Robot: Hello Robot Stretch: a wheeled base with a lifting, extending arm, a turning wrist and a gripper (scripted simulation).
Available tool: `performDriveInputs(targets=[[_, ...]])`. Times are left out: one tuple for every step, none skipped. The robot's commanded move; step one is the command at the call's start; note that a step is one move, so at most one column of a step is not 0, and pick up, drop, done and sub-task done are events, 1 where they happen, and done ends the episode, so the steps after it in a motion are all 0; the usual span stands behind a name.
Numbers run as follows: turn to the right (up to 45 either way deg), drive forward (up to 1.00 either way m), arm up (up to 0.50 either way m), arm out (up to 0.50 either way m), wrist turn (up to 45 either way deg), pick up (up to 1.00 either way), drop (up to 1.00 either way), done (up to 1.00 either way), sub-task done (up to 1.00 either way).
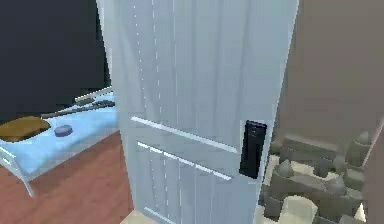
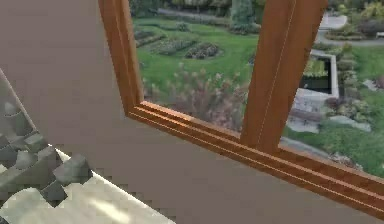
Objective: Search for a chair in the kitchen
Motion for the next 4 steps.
performDriveInputs(targets=[[-45.0, 0.0, 0.0, 0.0, 0.0, 0.0, 0.0, 0.0, 0.0], [0.0, 0.85, 0.0, 0.0, 0.0, 0.0, 0.0, 0.0, 0.0], [-21.0, 0.0, 0.0, 0.0, 0.0, 0.0, 0.0, 0.0, 0.0], [0.0, 0.75, 0.0, 0.0, 0.0, 0.0, 0.0, 0.0, 0.0]])
